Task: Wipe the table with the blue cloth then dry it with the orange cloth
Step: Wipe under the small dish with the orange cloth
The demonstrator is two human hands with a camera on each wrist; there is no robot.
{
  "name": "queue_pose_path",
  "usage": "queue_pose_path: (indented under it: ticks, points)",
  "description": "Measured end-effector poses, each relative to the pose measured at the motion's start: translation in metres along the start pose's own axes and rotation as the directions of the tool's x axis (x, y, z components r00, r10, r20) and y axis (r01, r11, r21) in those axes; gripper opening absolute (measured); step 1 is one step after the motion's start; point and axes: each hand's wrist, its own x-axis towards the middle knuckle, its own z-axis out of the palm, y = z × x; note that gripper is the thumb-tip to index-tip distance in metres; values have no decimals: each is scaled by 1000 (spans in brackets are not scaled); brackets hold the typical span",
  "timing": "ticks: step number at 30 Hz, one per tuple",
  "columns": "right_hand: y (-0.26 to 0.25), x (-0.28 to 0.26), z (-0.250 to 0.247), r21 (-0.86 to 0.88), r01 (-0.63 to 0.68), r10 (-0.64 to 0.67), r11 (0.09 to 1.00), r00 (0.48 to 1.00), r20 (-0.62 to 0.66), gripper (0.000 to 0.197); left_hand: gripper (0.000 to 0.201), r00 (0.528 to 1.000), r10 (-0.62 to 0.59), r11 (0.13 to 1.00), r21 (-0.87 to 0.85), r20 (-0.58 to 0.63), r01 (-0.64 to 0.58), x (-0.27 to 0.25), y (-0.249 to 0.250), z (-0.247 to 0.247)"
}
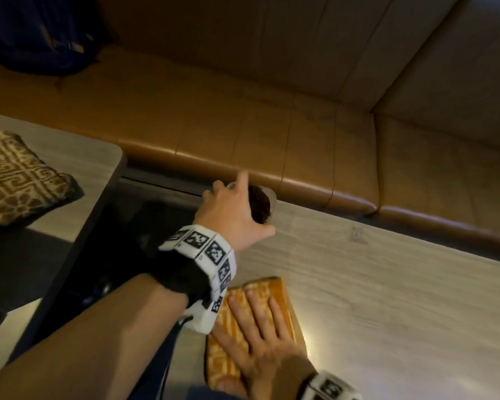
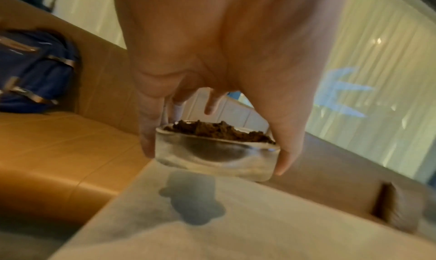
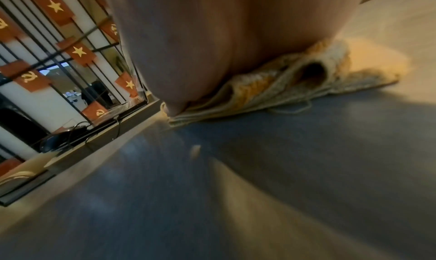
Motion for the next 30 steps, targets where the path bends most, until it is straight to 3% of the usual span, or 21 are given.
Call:
queue_pose_path:
  ticks: [5,10,14,19,23,25,27,28,30]
  points:
    - [12,-23,15,21,-44,43,999,999,32,78,107,994,-47,961,274,96,19,23,22,38]
    - [10,-23,23,37,-39,40,999,999,-23,84,115,995,-90,938,340,51,67,29,23,50]
    - [6,-26,19,79,-62,67,995,996,-58,85,118,997,-66,961,271,51,50,12,15,43]
    - [-2,-7,6,111,-186,194,976,979,-68,79,92,992,-93,996,-11,-87,92,-74,-39,26]
    - [-25,42,-10,164,-379,392,911,918,-54,79,109,972,-208,971,-99,108,219,-180,-98,49]
    - [-43,38,-10,116,-274,276,955,961,-5,83,128,946,-224,964,-90,234,250,-220,-113,70]
    - [-37,23,2,-32,-23,22,999,999,-33,81,149,909,-212,969,-47,359,244,-246,-121,95]
    - [-28,23,2,-61,34,-38,998,998,-49,80,156,895,-209,970,-31,394,241,-255,-124,107]
    - [-19,38,-3,-69,-68,59,995,990,-131,79,162,891,-211,971,-18,401,238,-264,-128,125]
